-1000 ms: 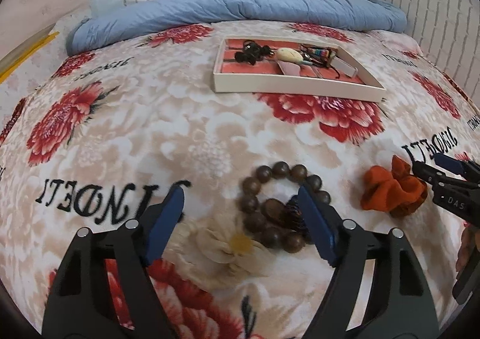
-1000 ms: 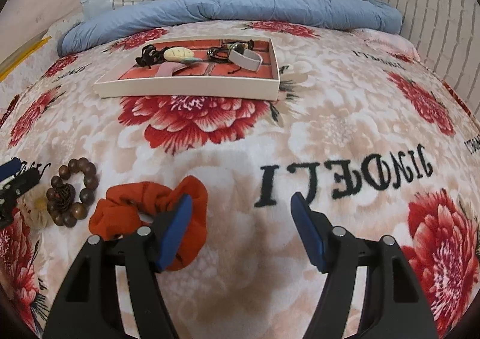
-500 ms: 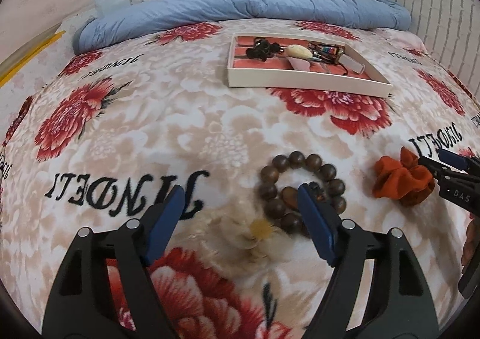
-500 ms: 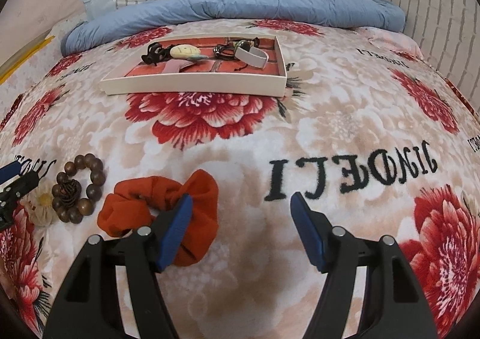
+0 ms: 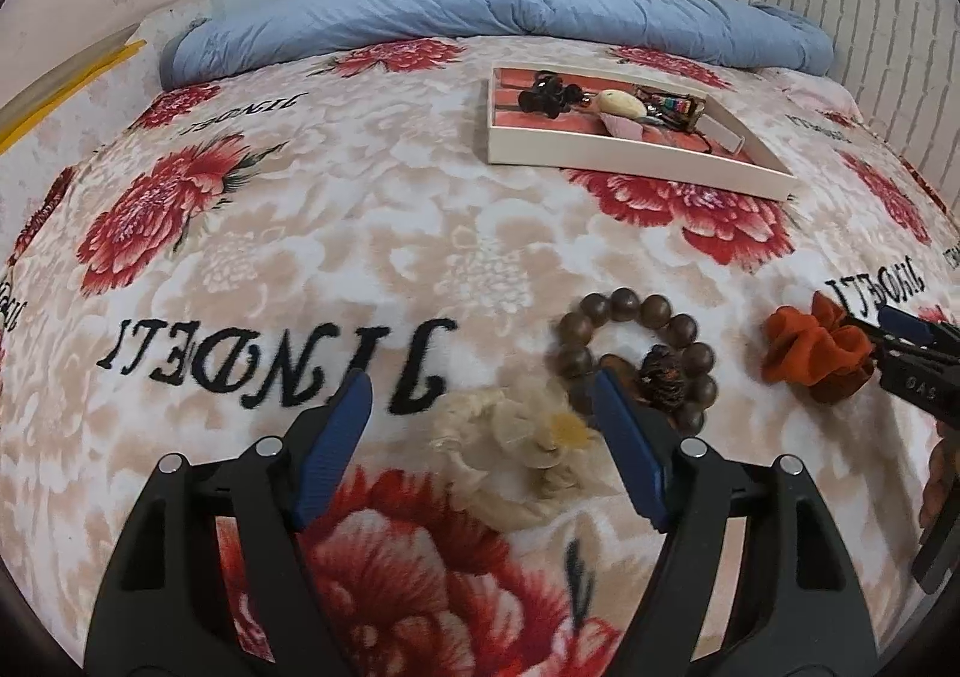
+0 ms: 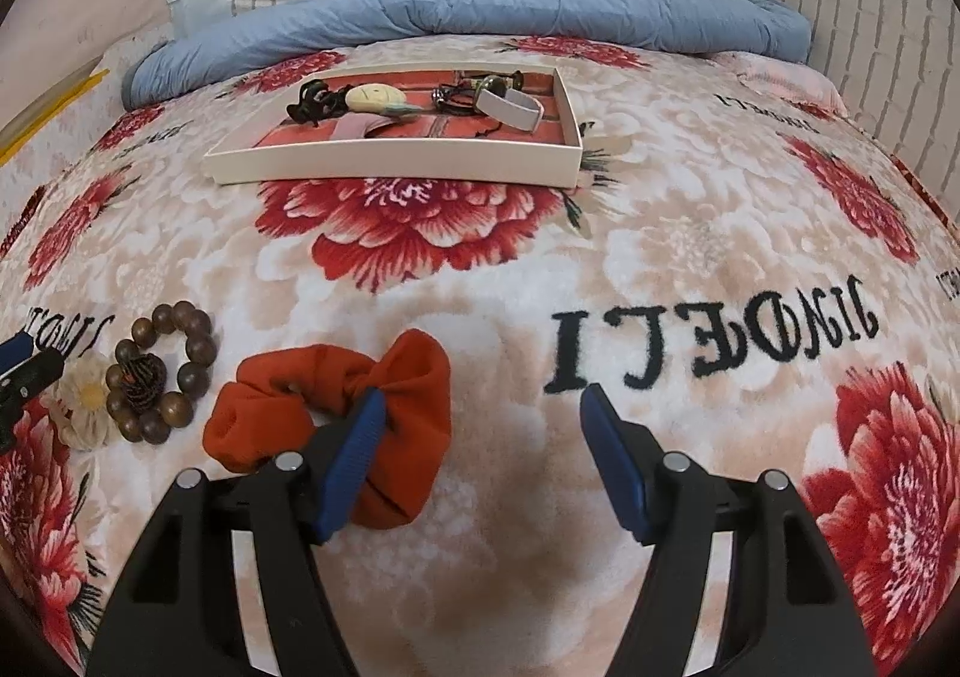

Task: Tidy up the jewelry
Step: 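Close the right tool on the orange scrunchie while the left tool grasps the bead bracelet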

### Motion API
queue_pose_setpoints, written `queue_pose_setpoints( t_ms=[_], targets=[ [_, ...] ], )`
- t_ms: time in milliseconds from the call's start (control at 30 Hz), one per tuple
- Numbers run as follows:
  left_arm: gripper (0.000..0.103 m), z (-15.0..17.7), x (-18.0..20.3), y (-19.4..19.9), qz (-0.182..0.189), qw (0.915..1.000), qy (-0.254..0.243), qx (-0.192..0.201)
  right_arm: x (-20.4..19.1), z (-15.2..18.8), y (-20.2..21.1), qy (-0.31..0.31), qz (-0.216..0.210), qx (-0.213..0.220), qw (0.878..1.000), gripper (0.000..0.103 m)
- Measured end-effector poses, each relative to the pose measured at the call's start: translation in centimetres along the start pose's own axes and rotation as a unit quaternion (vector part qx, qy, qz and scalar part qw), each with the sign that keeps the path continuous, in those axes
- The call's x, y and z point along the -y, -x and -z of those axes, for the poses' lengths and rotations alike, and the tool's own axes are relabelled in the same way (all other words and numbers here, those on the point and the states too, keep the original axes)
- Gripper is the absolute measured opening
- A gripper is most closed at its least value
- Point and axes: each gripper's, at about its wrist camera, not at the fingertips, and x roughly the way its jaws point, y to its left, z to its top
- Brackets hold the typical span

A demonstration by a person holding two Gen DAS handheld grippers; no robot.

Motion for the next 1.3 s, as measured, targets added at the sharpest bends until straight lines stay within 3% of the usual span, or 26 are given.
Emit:
queue_pose_setpoints(
  t_ms=[367,467,533,600,867,1133,1300],
  targets=[
    [0.070,0.4,4.1,-0.5,0.025,0.9993,-0.029,-0.004,0.2,0.2,-1.6,-0.003,-0.013,-0.029,0.999,0.053],
    [0.070,0.4,4.6,-0.8,0.027,0.9991,-0.032,-0.007,0.0,0.4,-2.2,0.003,-0.018,-0.038,0.999,0.039],
    [0.068,0.3,4.9,-1.1,0.028,0.9990,-0.033,-0.009,-0.2,0.4,-2.2,0.015,-0.016,-0.037,0.999,0.013],
    [0.065,0.3,5.1,-1.4,0.027,0.9990,-0.034,-0.013,-0.3,0.3,-1.9,0.020,-0.010,-0.032,0.999,0.009],
    [0.063,0.5,5.8,-2.2,0.025,0.9989,-0.035,-0.018,1.1,0.0,-1.3,0.018,0.006,-0.017,1.000,0.005],
    [0.054,0.3,6.9,-3.3,0.025,0.9985,-0.042,-0.024,2.5,-0.2,-1.4,0.009,0.005,-0.016,1.000,0.003],
    [0.037,0.0,6.8,-3.7,0.024,0.9982,-0.049,-0.024,2.8,-0.1,-1.8,-0.001,-0.011,-0.020,1.000,0.003]
  ],
)
